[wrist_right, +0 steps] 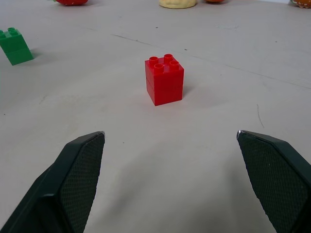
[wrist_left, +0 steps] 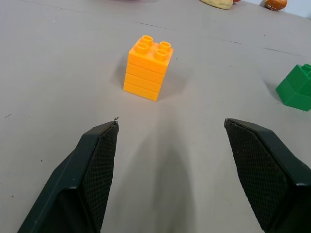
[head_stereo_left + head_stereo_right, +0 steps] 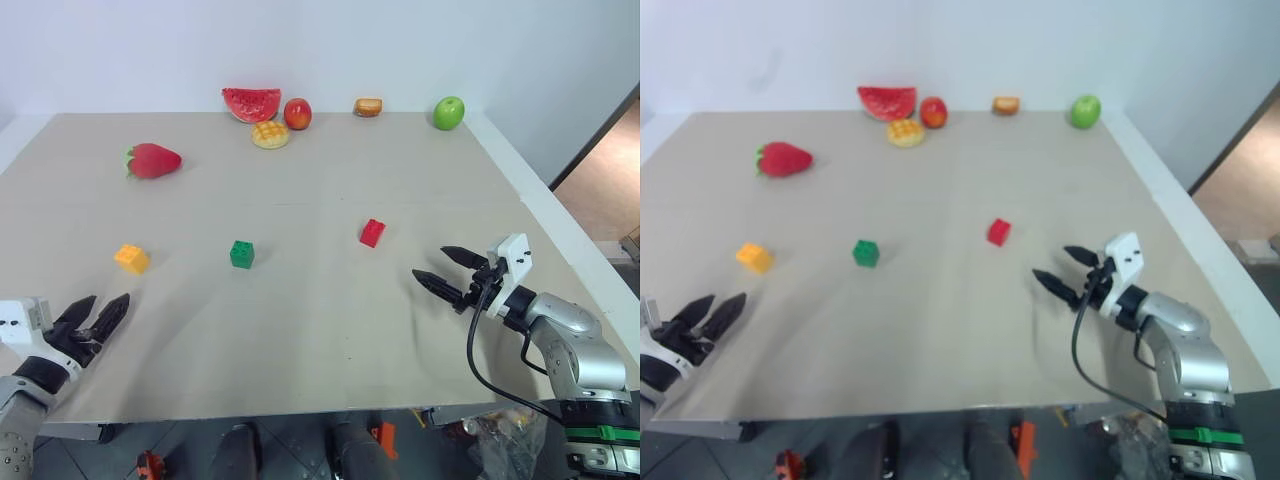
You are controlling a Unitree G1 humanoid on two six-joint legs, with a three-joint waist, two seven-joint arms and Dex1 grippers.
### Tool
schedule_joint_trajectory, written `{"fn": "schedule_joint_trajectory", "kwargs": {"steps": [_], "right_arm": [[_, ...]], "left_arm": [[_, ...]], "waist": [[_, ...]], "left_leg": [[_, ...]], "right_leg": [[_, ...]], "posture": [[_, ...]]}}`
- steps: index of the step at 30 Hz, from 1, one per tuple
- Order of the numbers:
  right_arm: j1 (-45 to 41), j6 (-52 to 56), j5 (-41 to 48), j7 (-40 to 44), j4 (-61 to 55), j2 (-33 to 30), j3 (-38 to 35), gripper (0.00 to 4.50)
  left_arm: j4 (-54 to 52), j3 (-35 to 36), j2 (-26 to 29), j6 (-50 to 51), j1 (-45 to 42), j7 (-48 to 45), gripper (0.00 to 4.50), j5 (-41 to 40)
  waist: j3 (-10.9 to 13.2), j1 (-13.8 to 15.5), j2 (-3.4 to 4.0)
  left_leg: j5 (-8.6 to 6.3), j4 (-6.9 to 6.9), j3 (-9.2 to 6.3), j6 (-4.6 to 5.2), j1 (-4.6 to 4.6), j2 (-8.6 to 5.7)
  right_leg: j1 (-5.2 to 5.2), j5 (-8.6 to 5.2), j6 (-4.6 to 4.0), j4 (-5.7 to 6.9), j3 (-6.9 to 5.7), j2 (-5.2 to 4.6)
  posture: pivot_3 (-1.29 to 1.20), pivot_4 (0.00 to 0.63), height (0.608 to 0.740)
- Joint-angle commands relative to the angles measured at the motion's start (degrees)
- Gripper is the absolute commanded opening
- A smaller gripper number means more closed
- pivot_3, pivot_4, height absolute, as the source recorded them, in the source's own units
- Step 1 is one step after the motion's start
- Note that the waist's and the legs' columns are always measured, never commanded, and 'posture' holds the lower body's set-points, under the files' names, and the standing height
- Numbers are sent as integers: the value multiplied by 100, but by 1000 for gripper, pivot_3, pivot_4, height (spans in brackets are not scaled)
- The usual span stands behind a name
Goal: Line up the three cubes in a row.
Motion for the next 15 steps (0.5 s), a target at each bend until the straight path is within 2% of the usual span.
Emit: {"fn": "schedule_joint_trajectory", "kwargs": {"steps": [1,4,7,12,15], "right_arm": [[-100,-173,-37,-100,-48,88,-47,4500],[-219,-399,-218,-356,14,299,28,4500],[-485,-698,-602,-791,330,540,146,4500],[-765,-978,-854,-727,669,725,452,4500],[-1269,-1224,-991,-549,1410,807,642,4500]], "left_arm": [[-335,-324,183,-180,172,-327,3596,248],[-627,-1012,418,-422,385,-822,3596,718],[-1161,-1355,497,-199,69,-1005,3596,378],[-1777,-2169,765,-11,-769,-1386,3596,303],[-1623,-2783,976,-151,-1487,-2129,3596,405]], "waist": [[-1,0,-2],[-3,-2,-4],[-2,-2,-4],[-4,8,-1],[-3,-9,-1]], "left_leg": [[0,0,0,0,0,0],[0,0,2,-1,2,-1],[0,2,2,-1,-1,-1],[9,2,1,7,0,0],[9,2,4,7,-1,0]], "right_leg": [[0,0,0,0,0,0],[0,0,0,0,3,-1],[-1,4,-2,0,4,0],[5,15,3,1,3,2],[5,15,10,1,7,6]], "posture": [[0,150,740],[0,150,740],[0,150,740],[0,150,740],[0,150,740]]}}
